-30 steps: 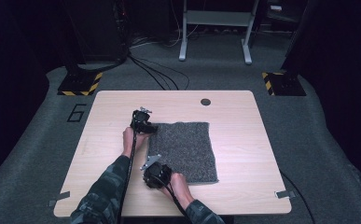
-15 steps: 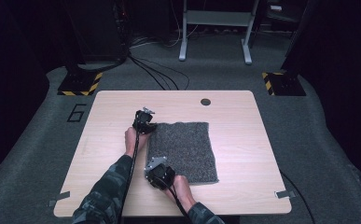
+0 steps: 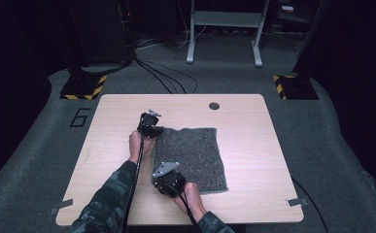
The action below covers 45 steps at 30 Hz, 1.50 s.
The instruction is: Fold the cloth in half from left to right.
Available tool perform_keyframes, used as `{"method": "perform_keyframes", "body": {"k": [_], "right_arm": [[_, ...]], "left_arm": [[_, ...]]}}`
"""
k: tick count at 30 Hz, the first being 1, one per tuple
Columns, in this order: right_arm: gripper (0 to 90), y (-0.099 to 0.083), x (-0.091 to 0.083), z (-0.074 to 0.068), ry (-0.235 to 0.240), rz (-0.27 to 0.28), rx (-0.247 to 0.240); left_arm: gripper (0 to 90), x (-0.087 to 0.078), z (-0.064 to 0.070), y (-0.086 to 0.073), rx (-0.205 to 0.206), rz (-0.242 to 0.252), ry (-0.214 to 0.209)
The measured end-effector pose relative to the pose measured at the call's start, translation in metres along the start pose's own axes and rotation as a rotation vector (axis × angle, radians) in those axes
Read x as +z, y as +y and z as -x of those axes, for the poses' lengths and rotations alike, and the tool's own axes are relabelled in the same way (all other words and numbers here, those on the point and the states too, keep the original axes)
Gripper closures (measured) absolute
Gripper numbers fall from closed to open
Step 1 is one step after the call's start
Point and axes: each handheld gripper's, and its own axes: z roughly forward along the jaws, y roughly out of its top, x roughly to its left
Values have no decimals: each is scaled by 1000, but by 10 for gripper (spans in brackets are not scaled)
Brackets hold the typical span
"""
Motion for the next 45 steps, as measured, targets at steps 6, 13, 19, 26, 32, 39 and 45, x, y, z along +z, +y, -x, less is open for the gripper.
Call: {"method": "perform_keyframes", "body": {"k": [6,13,19,26,32,39,45], "right_arm": [[870,2,-7,-1,-1,45,8],[870,15,-12,-5,12,99,7],[870,27,-18,-9,18,145,8],[870,42,-25,-14,22,203,-7],[870,44,-34,-13,13,238,-6],[869,26,-51,-6,-17,242,34],[869,14,-59,0,-47,226,51]], "left_arm": [[869,-9,-2,6,4,-11,4],[868,-25,-8,18,29,-28,33],[869,-37,-11,27,58,-57,65],[868,-53,-11,39,72,-62,94],[868,-64,-8,52,91,-69,107],[863,-60,5,62,109,-70,93],[863,-49,20,69,124,-74,75]]}}
